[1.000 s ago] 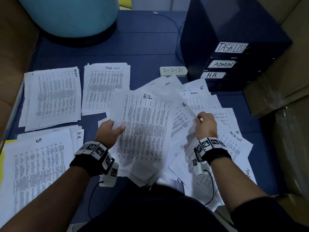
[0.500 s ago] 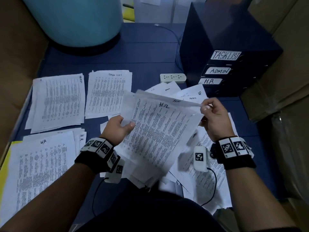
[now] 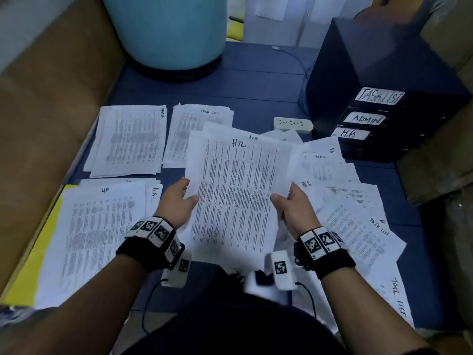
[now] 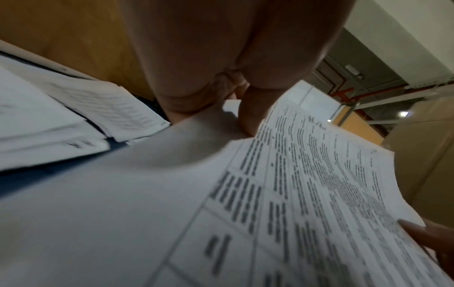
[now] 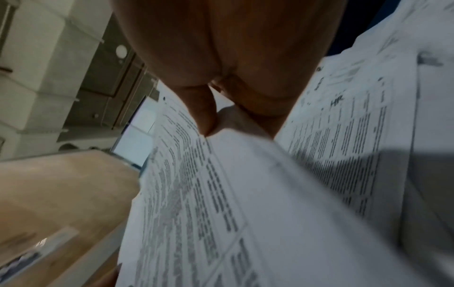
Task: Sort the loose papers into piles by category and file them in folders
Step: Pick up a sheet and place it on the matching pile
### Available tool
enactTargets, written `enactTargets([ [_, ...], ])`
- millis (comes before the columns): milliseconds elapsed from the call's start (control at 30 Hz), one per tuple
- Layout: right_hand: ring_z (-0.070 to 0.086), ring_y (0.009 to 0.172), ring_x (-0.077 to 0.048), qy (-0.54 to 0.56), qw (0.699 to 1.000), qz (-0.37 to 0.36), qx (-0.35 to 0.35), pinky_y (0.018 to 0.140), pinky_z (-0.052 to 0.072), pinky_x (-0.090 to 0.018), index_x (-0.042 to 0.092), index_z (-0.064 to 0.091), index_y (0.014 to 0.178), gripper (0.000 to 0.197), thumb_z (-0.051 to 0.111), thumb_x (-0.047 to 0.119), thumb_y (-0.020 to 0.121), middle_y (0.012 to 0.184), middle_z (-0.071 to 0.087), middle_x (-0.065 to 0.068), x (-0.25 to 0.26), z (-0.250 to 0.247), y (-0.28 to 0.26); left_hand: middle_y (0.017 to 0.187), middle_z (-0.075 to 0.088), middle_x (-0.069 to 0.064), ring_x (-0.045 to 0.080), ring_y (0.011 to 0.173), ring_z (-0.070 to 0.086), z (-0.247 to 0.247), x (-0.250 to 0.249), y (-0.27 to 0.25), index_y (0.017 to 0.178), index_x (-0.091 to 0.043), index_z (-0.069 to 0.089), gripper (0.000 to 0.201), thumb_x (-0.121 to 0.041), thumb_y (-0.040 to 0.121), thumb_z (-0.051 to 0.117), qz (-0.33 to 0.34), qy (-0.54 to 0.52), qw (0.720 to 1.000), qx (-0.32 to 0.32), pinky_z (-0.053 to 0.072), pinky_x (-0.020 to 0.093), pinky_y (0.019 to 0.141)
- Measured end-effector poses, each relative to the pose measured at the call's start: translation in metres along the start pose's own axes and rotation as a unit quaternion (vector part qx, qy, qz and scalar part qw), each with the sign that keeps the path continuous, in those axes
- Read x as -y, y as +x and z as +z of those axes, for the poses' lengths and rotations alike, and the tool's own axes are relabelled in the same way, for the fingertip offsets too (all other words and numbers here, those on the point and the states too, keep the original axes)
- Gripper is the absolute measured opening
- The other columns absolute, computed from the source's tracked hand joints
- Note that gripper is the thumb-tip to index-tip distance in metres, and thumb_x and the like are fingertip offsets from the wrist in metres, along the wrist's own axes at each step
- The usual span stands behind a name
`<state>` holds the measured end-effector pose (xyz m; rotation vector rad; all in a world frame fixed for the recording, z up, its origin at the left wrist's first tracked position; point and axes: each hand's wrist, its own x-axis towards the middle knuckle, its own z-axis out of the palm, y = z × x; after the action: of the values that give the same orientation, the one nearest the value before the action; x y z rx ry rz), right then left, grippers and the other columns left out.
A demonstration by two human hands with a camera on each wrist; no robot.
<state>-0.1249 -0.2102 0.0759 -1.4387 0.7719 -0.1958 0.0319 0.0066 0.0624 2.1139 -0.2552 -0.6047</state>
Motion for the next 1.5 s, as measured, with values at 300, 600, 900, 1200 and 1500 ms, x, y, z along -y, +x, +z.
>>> enactTargets([
  [300, 0.058, 0.053, -0.022, -0.014, 0.991, 0.078, 0.109, 0.045, 0.051, -0.028, 0.003, 0.05, 0.093, 0.006, 0.051, 0.004, 0.099, 0.073, 0.061, -0.014, -0.012, 0.088, -0.002, 0.143, 0.043, 0.023, 0.035, 0.131, 0.042, -0.117, 0.103, -0.052, 0.139, 0.003, 0.041, 0.051, -0.014, 0.094, 0.057, -0.145, 0.096, 0.969, -0.177, 0.033, 0.042, 0.107],
  [600, 0.068, 0.066, -0.031, -0.077, 0.988, 0.096, 0.092, 0.056, 0.052, -0.031, 0.003, 0.055, 0.092, 0.011, 0.056, 0.012, 0.097, 0.081, 0.067, -0.014, -0.034, 0.113, -0.009, 0.087, 0.058, 0.018, 0.032, 0.073, 0.049, -0.187, 0.182, -0.06, 0.112, 0.0, 0.058, 0.026, 0.0, 0.086, 0.053, -0.203, 0.136, 0.943, -0.226, 0.038, 0.037, 0.067],
  [900, 0.066, 0.057, -0.021, -0.083, 0.991, 0.103, 0.03, 0.063, 0.053, -0.035, 0.008, 0.056, 0.086, 0.013, 0.058, 0.014, 0.096, 0.081, 0.069, -0.013, -0.043, 0.091, -0.017, 0.15, 0.03, 0.004, 0.029, 0.138, 0.024, -0.153, 0.155, -0.027, 0.14, -0.024, 0.038, 0.061, -0.006, 0.085, 0.059, -0.239, 0.124, 0.928, -0.256, 0.028, 0.056, 0.105],
  [1200, 0.066, 0.066, -0.027, -0.089, 0.989, 0.117, -0.009, 0.06, 0.053, -0.033, 0.008, 0.055, 0.082, 0.012, 0.06, 0.006, 0.093, 0.088, 0.07, -0.016, -0.04, 0.04, -0.022, 0.142, 0.039, 0.01, 0.027, 0.131, 0.036, -0.046, 0.056, 0.005, 0.121, -0.017, 0.058, 0.039, -0.008, 0.083, 0.061, 0.095, 0.115, 0.982, -0.115, 0.034, 0.045, 0.107],
  [1500, 0.065, 0.084, -0.033, -0.188, 0.97, 0.115, -0.105, 0.083, 0.056, -0.054, 0.011, 0.058, 0.085, 0.017, 0.073, 0.02, 0.085, 0.097, 0.068, -0.018, -0.045, -0.039, 0.012, 0.143, 0.042, 0.007, 0.021, 0.134, 0.037, 0.061, 0.009, 0.025, 0.122, -0.012, 0.058, 0.035, -0.006, 0.088, 0.058, 0.151, 0.143, 0.976, 0.057, 0.023, 0.025, 0.108],
])
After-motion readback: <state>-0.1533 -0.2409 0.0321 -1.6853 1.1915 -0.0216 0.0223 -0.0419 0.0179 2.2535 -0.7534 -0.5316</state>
